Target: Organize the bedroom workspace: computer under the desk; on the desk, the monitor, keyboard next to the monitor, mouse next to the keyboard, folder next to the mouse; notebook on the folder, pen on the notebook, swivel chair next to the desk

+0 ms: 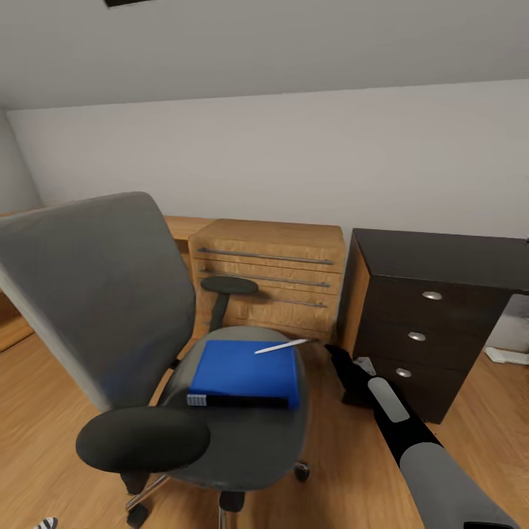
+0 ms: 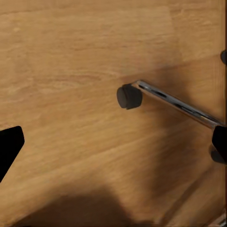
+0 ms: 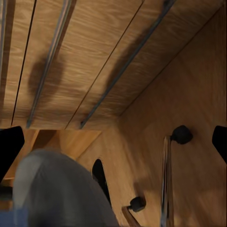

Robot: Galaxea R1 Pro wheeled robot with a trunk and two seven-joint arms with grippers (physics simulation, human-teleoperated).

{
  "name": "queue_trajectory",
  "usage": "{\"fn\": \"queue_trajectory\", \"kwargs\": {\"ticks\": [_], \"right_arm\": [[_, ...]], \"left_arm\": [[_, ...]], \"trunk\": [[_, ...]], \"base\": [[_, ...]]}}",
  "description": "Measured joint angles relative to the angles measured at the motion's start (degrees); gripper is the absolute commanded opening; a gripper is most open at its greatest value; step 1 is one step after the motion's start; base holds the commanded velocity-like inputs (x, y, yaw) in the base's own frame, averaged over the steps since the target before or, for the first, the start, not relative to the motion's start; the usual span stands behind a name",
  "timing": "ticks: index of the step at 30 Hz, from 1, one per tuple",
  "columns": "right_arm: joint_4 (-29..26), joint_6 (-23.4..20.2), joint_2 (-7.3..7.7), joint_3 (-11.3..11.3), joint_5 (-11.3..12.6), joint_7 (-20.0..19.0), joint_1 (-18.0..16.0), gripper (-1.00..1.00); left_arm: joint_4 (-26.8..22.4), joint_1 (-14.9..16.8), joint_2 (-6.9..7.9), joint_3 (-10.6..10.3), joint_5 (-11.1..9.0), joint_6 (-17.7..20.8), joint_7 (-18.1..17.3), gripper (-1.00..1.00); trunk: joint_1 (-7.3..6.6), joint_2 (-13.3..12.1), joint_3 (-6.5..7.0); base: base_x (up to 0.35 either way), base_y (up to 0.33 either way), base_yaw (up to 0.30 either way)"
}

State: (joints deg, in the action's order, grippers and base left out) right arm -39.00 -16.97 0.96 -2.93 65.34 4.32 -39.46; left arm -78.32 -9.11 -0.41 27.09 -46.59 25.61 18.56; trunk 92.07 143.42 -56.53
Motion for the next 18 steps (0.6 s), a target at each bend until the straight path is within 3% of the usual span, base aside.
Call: {"fn": "queue_trajectory", "kwargs": {"ticks": [18], "right_arm": [[0.00,0.12,0.00,0.05,-0.03,0.03,0.00,1.00]], "left_arm": [[0.00,0.00,0.00,0.00,0.00,0.00,0.00,1.00]], "trunk": [[0.00,0.00,0.00]], "base": [[-0.003,-0.297,0.000]]}}
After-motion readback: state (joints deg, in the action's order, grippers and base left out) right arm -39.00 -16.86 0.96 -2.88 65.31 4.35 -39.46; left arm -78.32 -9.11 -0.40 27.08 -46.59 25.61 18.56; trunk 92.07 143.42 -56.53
